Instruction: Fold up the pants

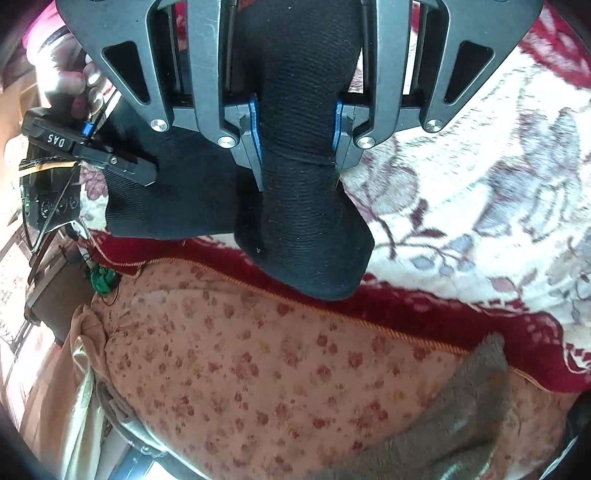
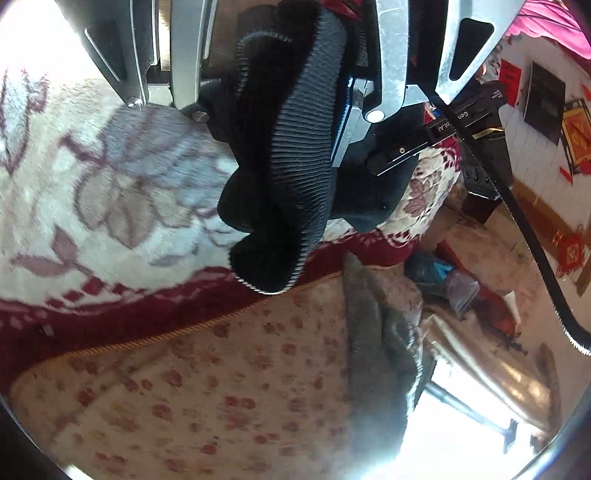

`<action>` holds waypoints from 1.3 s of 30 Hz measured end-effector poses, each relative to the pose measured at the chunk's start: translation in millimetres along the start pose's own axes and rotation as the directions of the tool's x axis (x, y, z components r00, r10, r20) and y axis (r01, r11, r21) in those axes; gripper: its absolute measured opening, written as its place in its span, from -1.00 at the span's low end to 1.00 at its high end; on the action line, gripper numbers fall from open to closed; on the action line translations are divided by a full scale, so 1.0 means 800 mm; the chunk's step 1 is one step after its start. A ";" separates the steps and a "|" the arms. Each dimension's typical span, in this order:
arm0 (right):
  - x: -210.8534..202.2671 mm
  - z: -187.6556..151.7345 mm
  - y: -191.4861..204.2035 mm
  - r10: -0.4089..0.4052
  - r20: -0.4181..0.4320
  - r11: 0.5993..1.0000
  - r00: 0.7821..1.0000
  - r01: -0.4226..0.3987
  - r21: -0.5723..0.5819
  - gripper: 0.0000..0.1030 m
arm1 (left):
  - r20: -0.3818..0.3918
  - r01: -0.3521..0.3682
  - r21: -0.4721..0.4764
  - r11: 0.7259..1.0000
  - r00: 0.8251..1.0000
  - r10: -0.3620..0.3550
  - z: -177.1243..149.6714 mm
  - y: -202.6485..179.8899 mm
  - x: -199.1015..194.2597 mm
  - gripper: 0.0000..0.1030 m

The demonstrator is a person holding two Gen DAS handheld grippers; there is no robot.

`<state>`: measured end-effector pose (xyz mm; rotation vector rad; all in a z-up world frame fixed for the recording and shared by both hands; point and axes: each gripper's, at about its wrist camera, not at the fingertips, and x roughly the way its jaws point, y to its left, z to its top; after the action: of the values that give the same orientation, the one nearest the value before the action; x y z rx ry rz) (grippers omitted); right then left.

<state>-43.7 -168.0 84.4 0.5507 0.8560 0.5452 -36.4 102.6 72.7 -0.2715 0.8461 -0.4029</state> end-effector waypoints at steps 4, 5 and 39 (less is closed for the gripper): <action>0.012 0.003 0.023 0.033 0.000 0.999 0.999 -0.033 -0.015 -0.23 | 0.030 -0.025 -0.017 1.000 0.999 0.026 0.007 0.016 -0.025 -0.49; 0.017 0.005 0.030 0.051 0.000 0.999 0.999 -0.051 -0.012 -0.24 | 0.039 -0.032 -0.021 0.999 0.999 0.033 0.009 0.022 -0.032 -0.49; 0.266 0.014 0.186 0.153 -0.256 0.984 0.955 -0.171 -0.048 -0.24 | 0.067 -0.240 -0.296 0.924 0.960 0.271 -0.008 0.255 -0.136 -0.49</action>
<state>47.1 74.5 70.5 0.4970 1.0336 0.8047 -57.5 333.0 62.4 -0.4405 0.8209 -0.0177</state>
